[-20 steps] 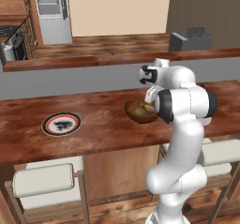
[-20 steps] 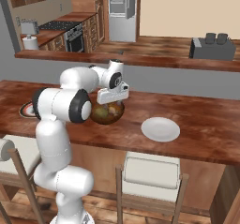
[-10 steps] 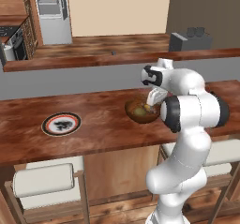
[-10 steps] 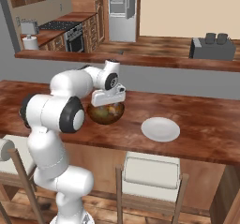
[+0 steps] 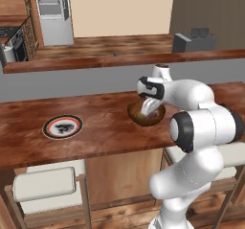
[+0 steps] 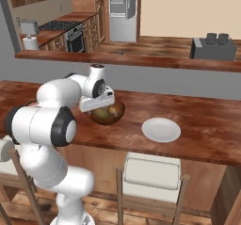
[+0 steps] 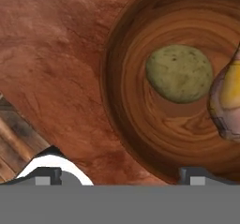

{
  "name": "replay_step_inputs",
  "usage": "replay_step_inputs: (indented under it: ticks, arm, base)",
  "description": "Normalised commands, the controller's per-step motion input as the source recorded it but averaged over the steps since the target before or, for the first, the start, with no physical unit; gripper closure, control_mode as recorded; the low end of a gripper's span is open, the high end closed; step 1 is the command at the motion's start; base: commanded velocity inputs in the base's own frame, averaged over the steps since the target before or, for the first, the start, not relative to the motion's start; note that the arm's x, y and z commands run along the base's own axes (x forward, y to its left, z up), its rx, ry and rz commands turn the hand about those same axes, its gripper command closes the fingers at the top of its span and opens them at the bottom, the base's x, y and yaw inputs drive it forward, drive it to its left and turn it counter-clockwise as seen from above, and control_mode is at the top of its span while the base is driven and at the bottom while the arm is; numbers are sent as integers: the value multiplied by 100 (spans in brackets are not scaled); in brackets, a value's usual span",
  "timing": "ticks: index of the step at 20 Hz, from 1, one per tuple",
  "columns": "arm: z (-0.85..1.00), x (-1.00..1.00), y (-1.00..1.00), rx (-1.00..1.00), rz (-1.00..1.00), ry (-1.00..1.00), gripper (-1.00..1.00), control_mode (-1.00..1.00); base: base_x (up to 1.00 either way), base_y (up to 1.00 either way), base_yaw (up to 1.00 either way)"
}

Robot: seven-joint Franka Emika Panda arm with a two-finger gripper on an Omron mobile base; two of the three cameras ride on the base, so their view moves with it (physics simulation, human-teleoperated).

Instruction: Pick the chicken drumstick and potato from their plates and place them in the bowl. Then put the bowl in the fridge.

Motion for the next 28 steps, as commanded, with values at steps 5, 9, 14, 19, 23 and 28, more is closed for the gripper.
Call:
replay_step_inputs:
  ticks: [5, 9, 14, 19, 23, 28]
  arm:
    - [0, 0, 37, -13, -4, -1, -100, -100]
    - [-10, 7, 38, -14, -9, 5, -100, -100]
    - [-11, 23, 12, -11, -7, 1, -100, -100]
    - [-16, 23, 0, -8, -6, 3, -100, -100]
    - [-23, 13, -7, -4, -8, 5, -100, -100]
    - [-29, 1, -10, -1, -9, 0, -100, -100]
  base:
    - [0, 0, 0]
    - [0, 0, 0]
    - [0, 0, 0]
    - [0, 0, 0]
    - [0, 0, 0]
    - [0, 0, 0]
